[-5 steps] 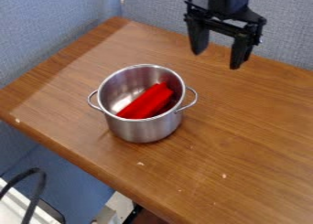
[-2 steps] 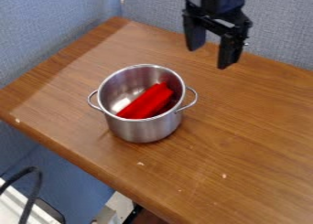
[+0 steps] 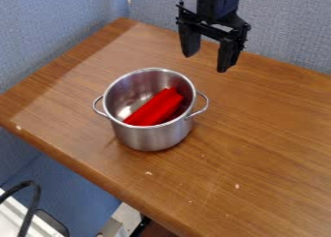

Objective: Put the red object in the metal pot

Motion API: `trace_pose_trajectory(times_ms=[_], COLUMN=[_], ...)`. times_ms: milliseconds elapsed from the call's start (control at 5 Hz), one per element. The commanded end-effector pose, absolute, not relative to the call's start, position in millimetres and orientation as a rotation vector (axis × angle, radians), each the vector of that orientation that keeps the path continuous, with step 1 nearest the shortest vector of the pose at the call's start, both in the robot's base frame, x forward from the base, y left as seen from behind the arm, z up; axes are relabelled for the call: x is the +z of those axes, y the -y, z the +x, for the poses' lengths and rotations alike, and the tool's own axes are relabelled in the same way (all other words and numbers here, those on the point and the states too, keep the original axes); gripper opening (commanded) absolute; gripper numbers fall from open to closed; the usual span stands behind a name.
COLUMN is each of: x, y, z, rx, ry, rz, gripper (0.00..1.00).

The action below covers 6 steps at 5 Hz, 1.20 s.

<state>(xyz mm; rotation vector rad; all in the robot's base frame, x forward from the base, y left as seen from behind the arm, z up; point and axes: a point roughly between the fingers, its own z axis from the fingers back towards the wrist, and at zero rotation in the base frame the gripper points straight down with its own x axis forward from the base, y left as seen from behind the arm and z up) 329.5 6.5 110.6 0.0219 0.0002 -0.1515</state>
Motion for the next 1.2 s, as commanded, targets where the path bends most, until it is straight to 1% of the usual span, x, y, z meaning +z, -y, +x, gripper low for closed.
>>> trace_pose_trajectory(times_ms=[0, 200, 600, 1000], x=[122.8, 124.8, 130.6, 120.2], y=[10.8, 12.2, -4.1, -20.5], z=[338.9, 351.1, 359.8, 362.1], rx=[-0.136, -0.136, -0.162, -0.242], ry=[0.075, 0.089, 0.088, 0.087], rz=[0.055, 0.052, 0.053, 0.050], gripper=[1.00, 1.00, 1.00, 1.00])
